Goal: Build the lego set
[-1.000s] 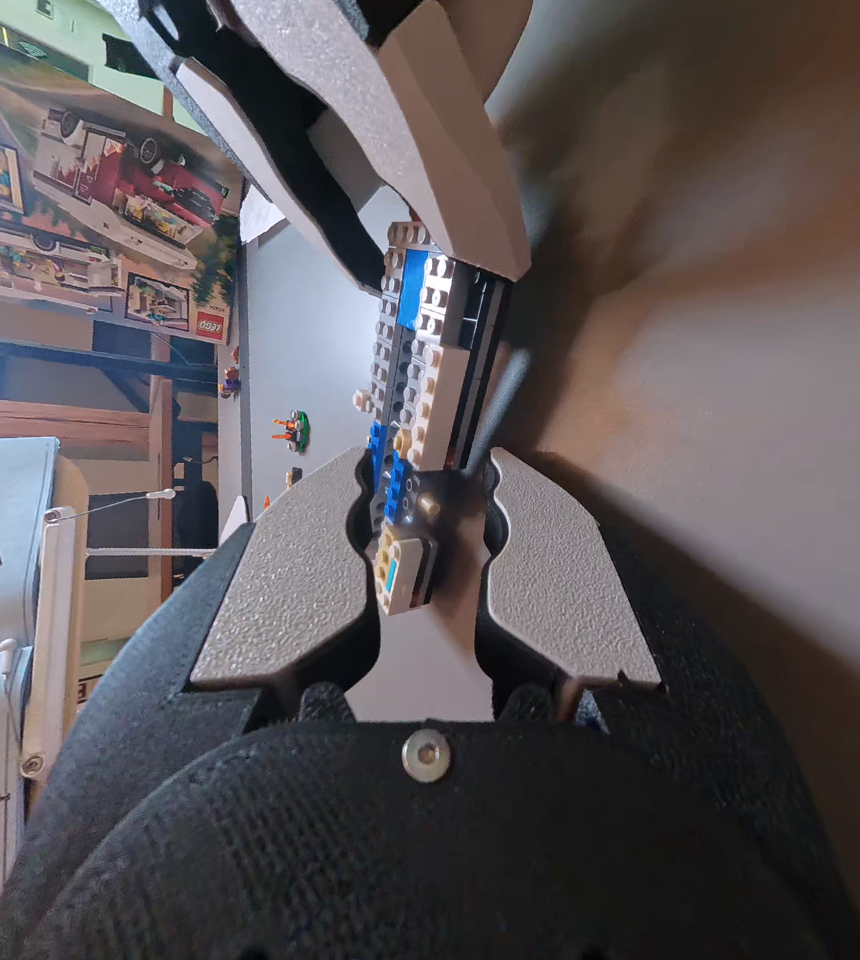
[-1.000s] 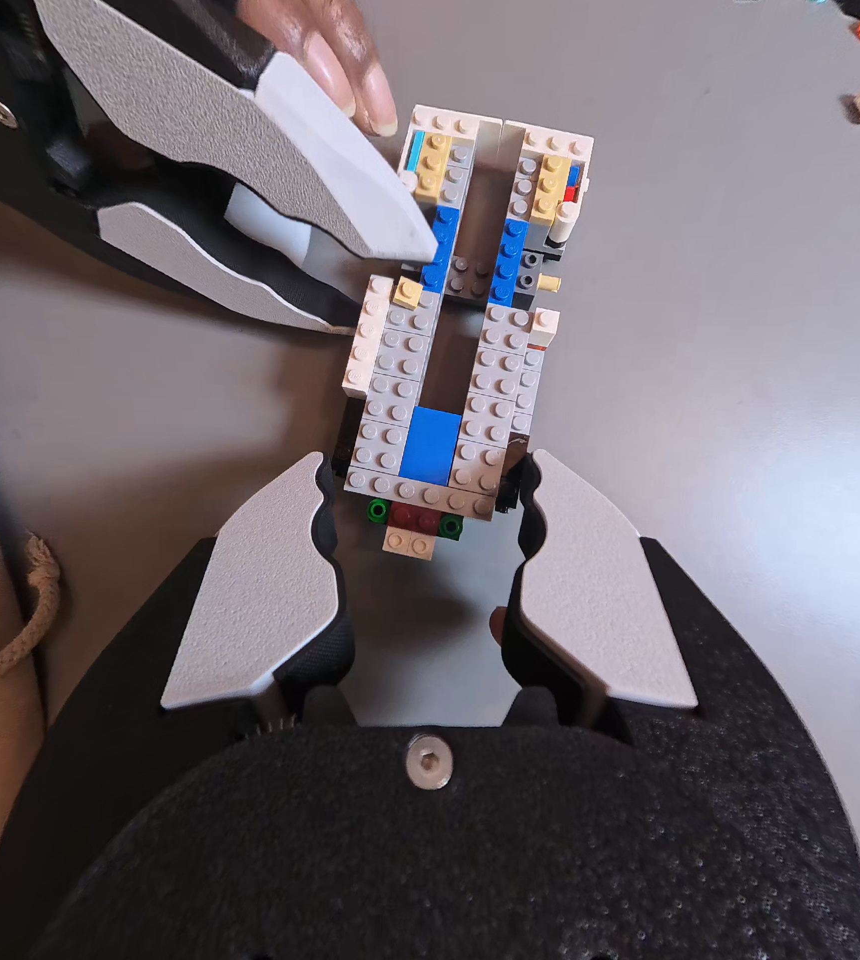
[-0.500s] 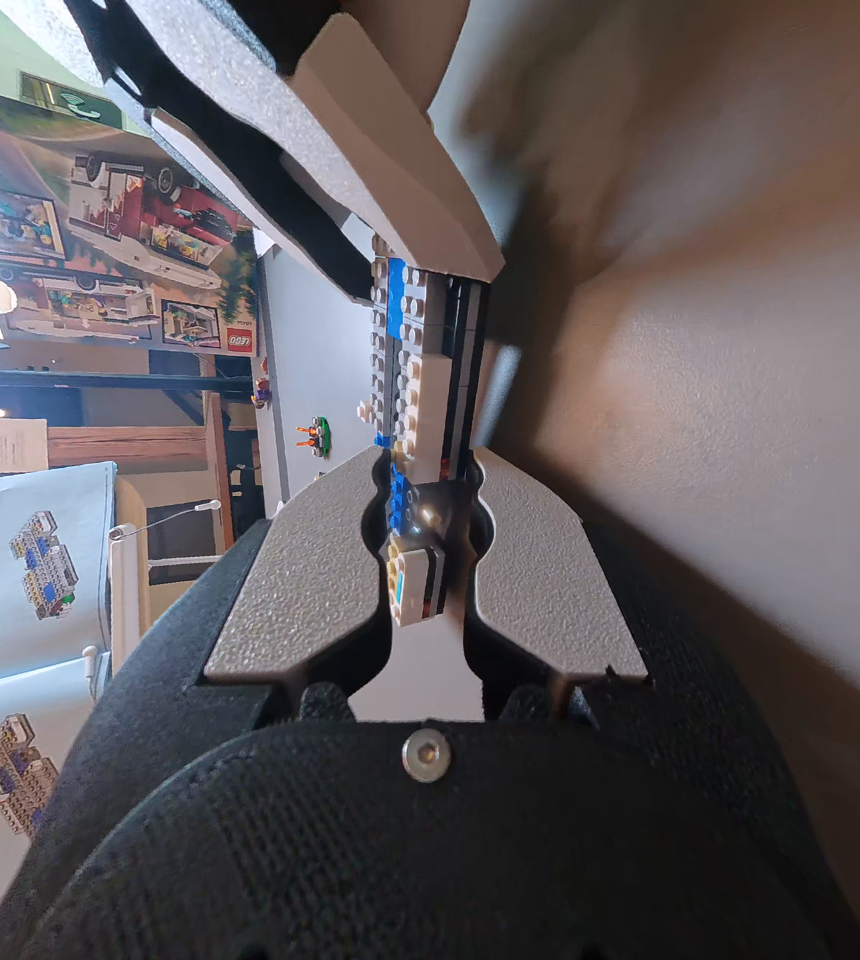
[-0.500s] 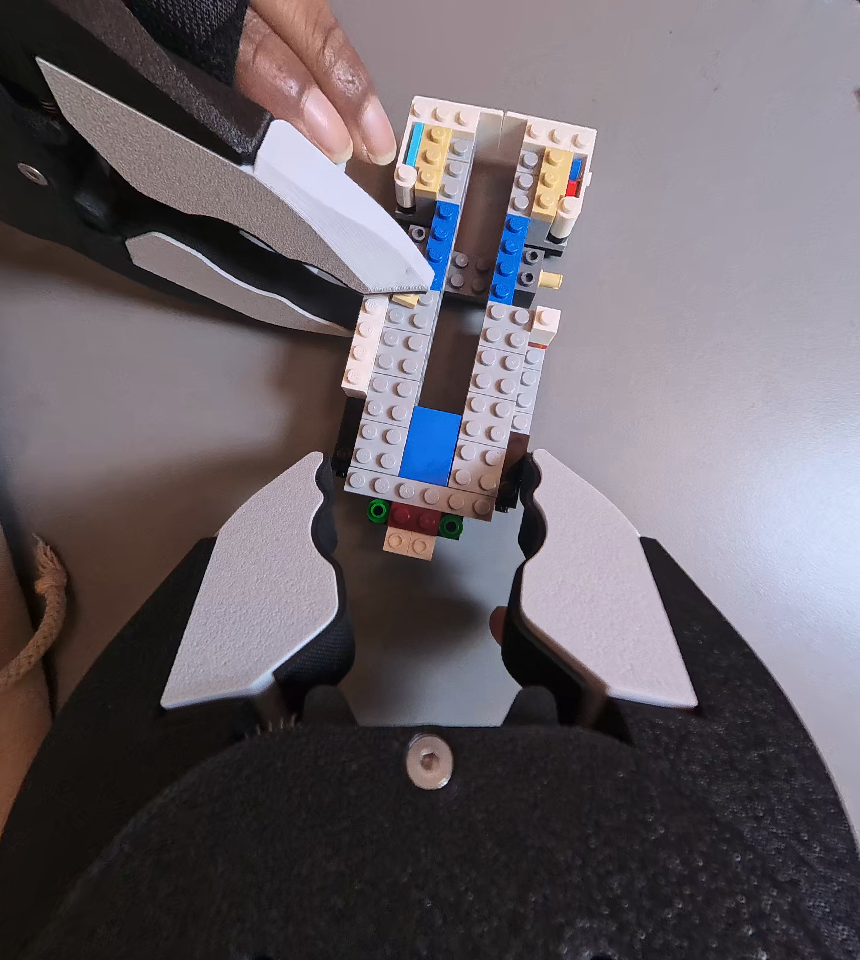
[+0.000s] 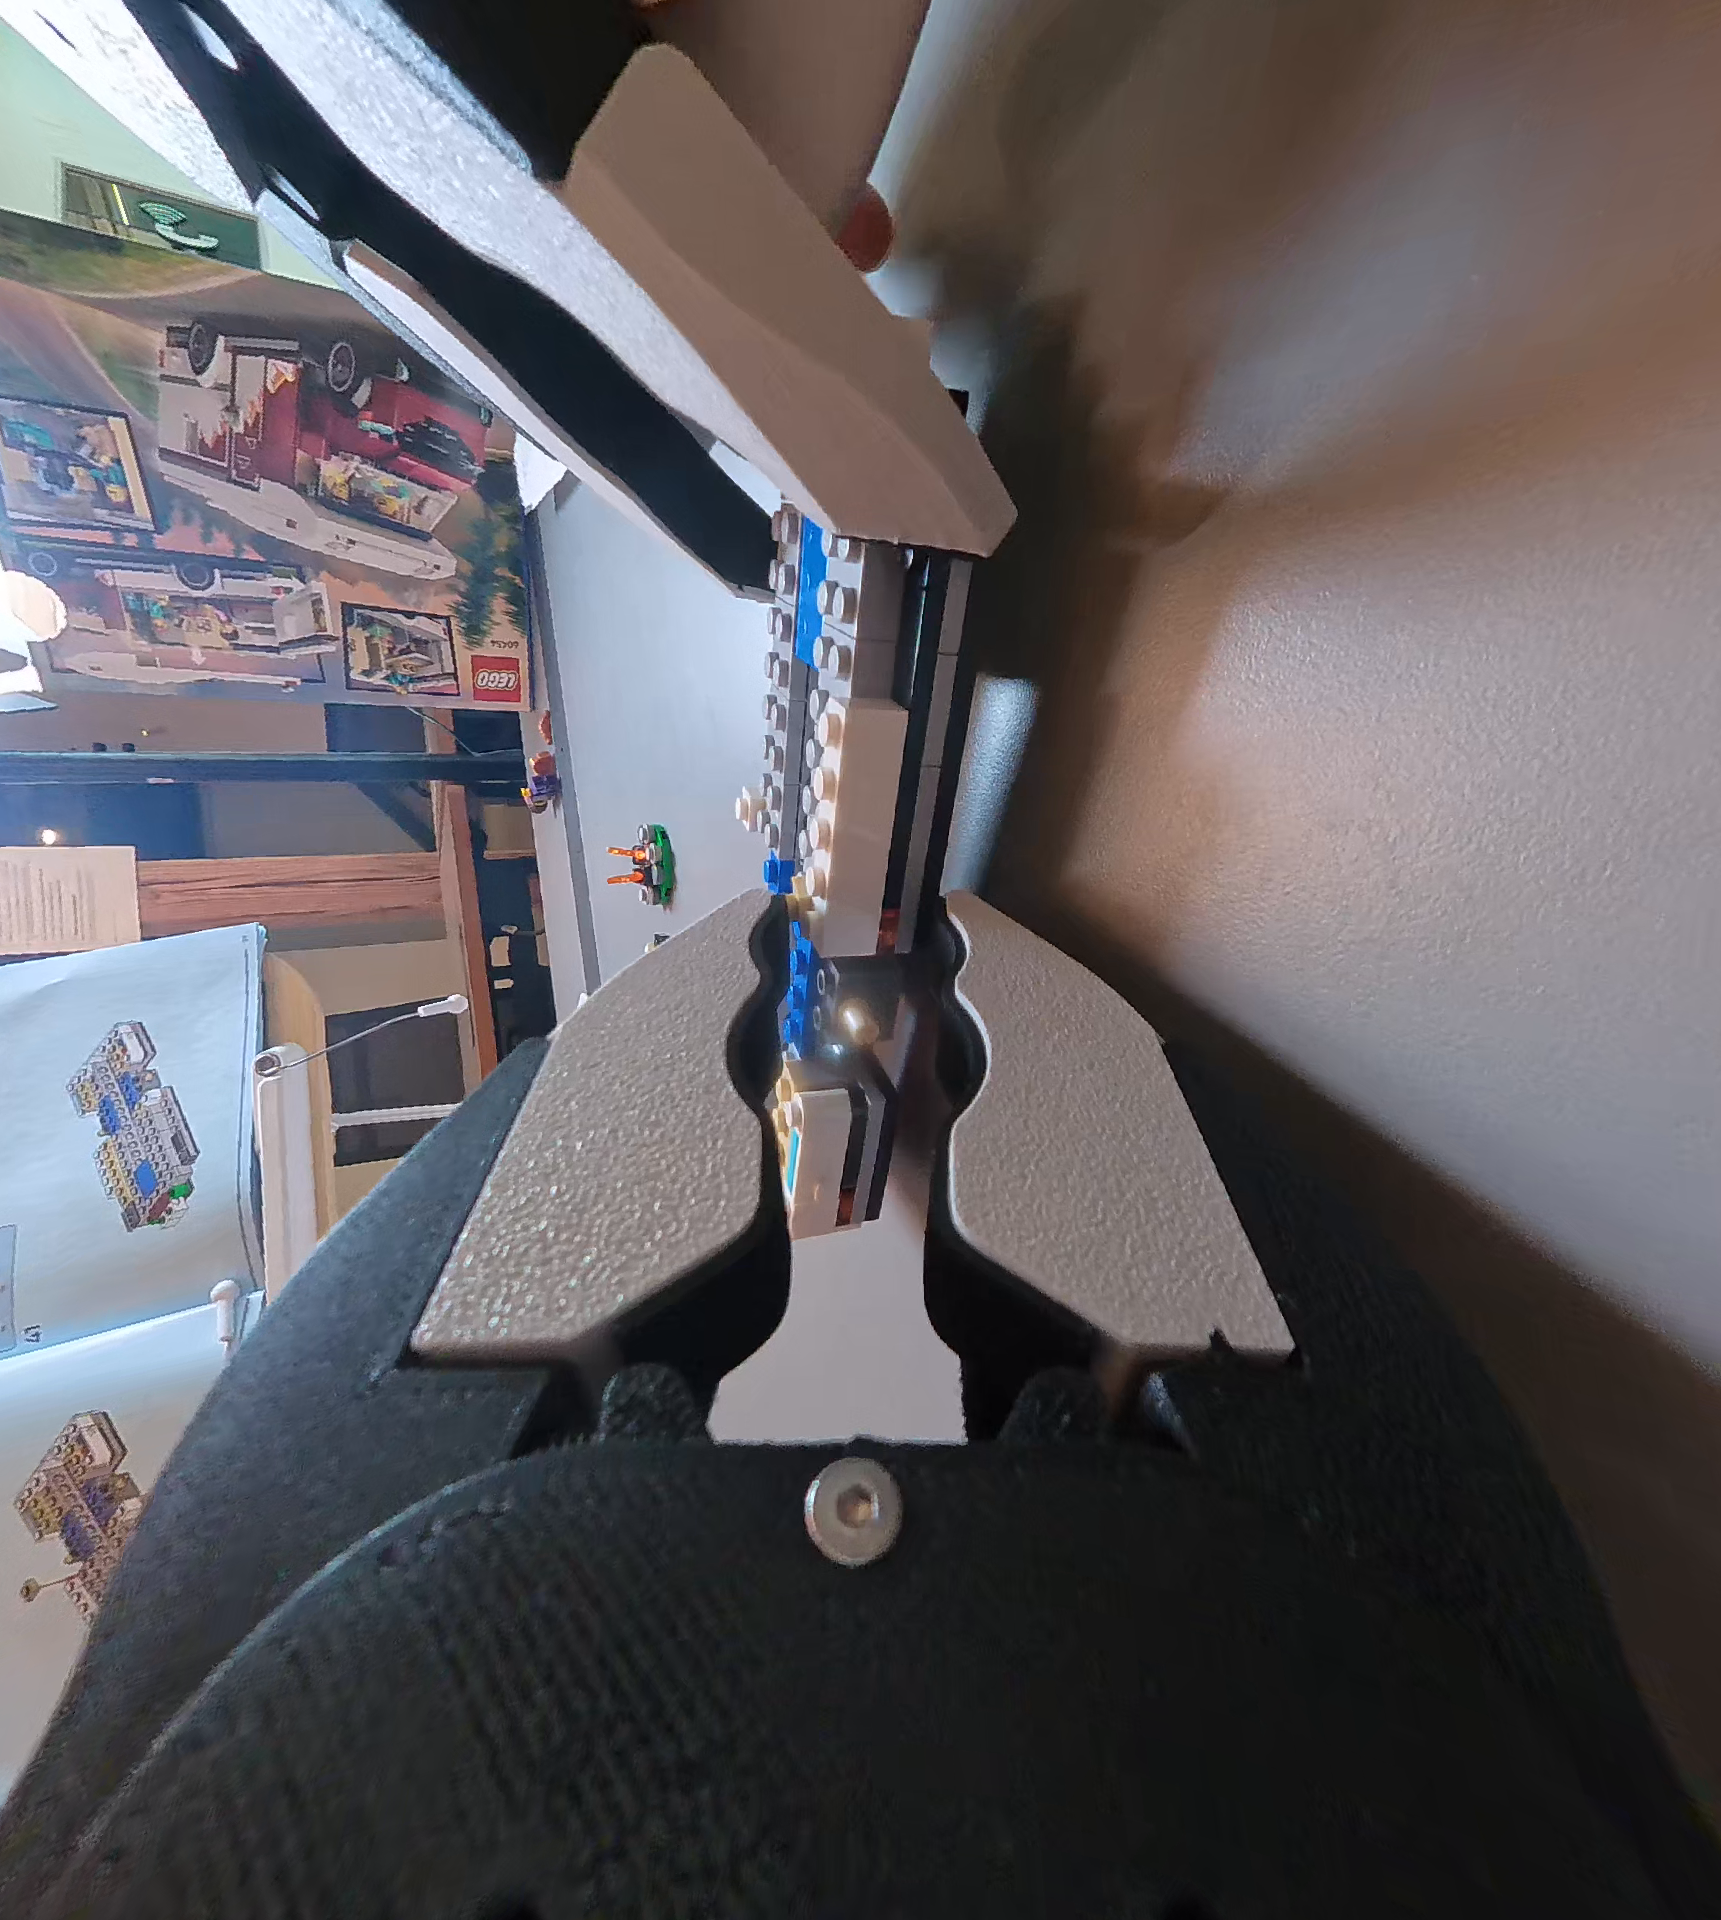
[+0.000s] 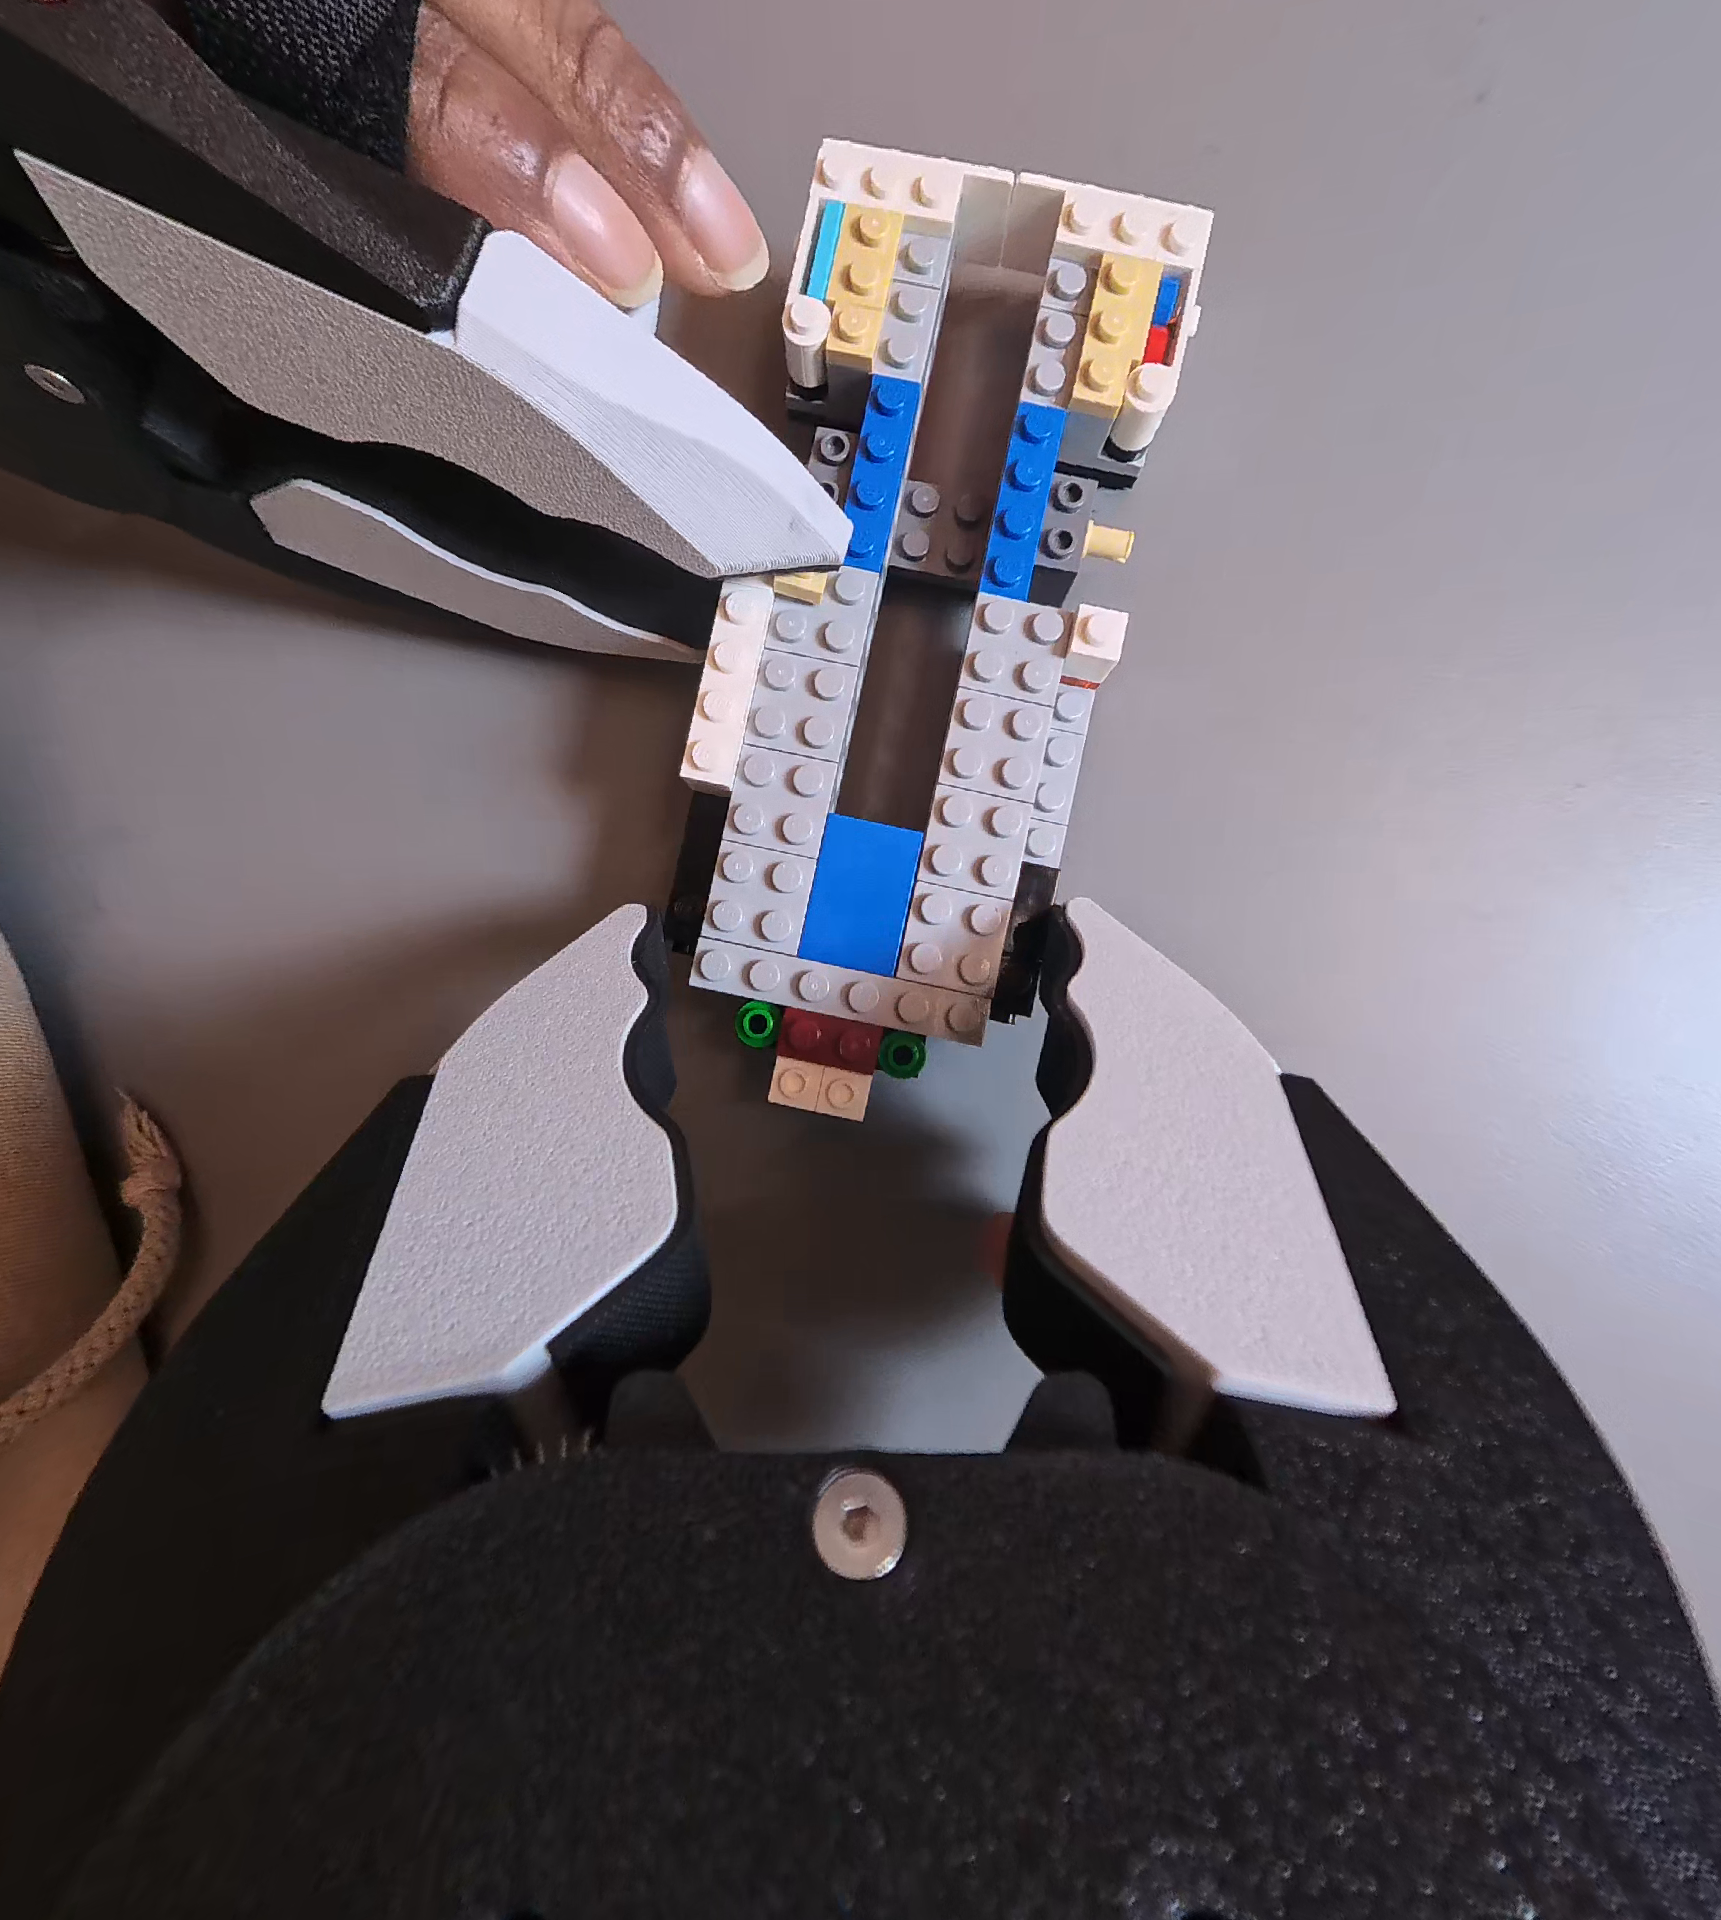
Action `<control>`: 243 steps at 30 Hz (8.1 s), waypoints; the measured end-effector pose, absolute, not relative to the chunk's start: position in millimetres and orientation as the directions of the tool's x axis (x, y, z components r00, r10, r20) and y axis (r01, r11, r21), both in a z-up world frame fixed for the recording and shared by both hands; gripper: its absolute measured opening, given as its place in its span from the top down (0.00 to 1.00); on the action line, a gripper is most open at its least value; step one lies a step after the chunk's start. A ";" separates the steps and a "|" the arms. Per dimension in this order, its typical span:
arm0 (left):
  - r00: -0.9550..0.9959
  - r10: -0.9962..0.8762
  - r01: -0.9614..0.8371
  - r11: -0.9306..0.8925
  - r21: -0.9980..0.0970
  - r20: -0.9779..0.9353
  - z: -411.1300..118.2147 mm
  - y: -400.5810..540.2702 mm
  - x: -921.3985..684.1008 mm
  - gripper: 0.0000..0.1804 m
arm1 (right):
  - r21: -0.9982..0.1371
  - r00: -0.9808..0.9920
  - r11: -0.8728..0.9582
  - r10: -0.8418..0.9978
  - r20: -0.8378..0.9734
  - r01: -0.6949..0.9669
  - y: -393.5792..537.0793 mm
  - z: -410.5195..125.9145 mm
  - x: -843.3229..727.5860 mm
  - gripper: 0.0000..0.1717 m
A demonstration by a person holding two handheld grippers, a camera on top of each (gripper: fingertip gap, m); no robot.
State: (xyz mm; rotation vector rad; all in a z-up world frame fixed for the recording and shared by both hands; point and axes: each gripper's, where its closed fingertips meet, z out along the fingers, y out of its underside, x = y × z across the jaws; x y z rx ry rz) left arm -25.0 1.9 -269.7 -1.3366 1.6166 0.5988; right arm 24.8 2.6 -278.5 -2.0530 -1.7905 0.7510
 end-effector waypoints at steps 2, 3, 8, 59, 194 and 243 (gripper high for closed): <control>0.002 -0.485 -0.942 0.292 -0.165 -0.875 -269.4 1.8 -25.2 0.86 | -0.551 0.082 -0.172 0.979 -0.185 0.817 2.3 -277.9 24.8 0.59; -0.006 -0.482 -0.943 0.296 -0.156 -0.876 -269.0 1.8 -25.3 0.86 | -0.548 0.083 -0.175 0.979 -0.188 0.818 2.2 -277.5 24.8 0.59; -0.041 -0.471 -0.938 0.322 -0.128 -0.881 -266.4 1.9 -24.7 0.86 | -0.534 0.095 -0.193 0.974 -0.206 0.823 1.7 -272.2 25.3 0.60; -0.049 -0.423 -0.904 0.403 -0.139 -0.905 -265.7 7.0 -16.2 0.85 | -0.532 0.157 -0.269 0.956 -0.247 0.803 -2.2 -273.4 30.3 0.60; 0.674 -0.734 -0.488 -0.366 -0.792 -0.077 -264.9 17.8 -88.0 0.63 | -0.818 0.029 0.058 0.995 0.091 0.572 47.7 -232.7 -8.2 0.79; 0.924 -0.340 -0.195 -0.025 -0.981 -0.175 -165.1 34.1 -173.1 1.00 | -0.963 0.480 0.269 0.842 0.247 0.024 284.8 -17.6 -225.0 0.93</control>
